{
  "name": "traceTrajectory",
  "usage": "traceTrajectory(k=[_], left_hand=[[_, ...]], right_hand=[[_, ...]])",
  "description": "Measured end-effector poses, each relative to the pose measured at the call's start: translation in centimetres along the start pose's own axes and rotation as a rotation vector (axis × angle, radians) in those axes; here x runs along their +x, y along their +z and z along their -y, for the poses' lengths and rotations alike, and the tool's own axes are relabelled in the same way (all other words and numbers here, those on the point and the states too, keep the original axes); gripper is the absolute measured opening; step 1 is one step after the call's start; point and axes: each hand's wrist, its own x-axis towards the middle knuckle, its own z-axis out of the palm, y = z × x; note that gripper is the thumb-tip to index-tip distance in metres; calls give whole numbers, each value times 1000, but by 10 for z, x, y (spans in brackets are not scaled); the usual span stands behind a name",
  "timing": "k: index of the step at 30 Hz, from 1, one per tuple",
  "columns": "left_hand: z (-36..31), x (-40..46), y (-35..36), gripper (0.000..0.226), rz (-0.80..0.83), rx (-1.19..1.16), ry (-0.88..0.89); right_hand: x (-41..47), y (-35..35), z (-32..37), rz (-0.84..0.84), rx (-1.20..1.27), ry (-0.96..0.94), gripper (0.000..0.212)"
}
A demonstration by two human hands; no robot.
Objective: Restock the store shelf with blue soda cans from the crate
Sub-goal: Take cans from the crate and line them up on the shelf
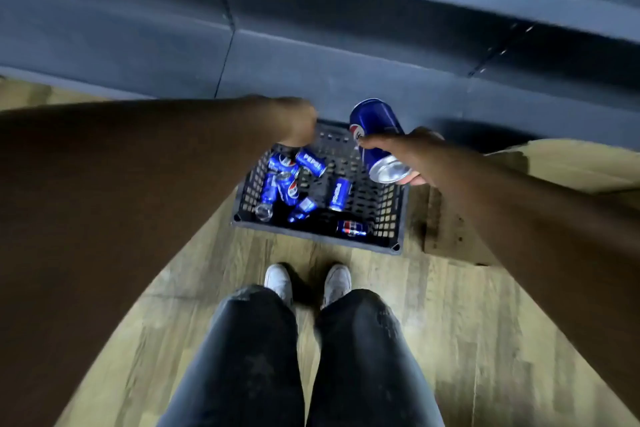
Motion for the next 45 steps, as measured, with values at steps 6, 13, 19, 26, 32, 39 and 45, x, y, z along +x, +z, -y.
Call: traceTrajectory(k=[6, 13, 19, 26, 32, 39, 45], left_hand=[[-17, -52, -78, 21, -77, -315, 8], [-16, -115, -146, 63, -311, -1076, -47], [-30, -173, -192, 67, -381, -1491, 221], [-47, -238, -225, 61, -510, -1522, 519], [-49, -270, -236, 60, -680, -1535, 651], [-48, -292, -234, 51, -807, -1481, 687], [-49, -305, -231, 30, -839, -1431, 789]], right_hand=[[-63, -32, 53, -22, 193, -89, 72], [-142, -67, 112, -140, 182, -410, 39], [-205, -95, 147, -223, 287, -607, 40], [-259, -115, 163, -327, 424, -780, 42], [-291, -126, 166, -351, 477, -891, 45], [-307, -124, 162, -322, 481, -941, 54], [-309, -120, 159, -311, 497, -987, 56]])
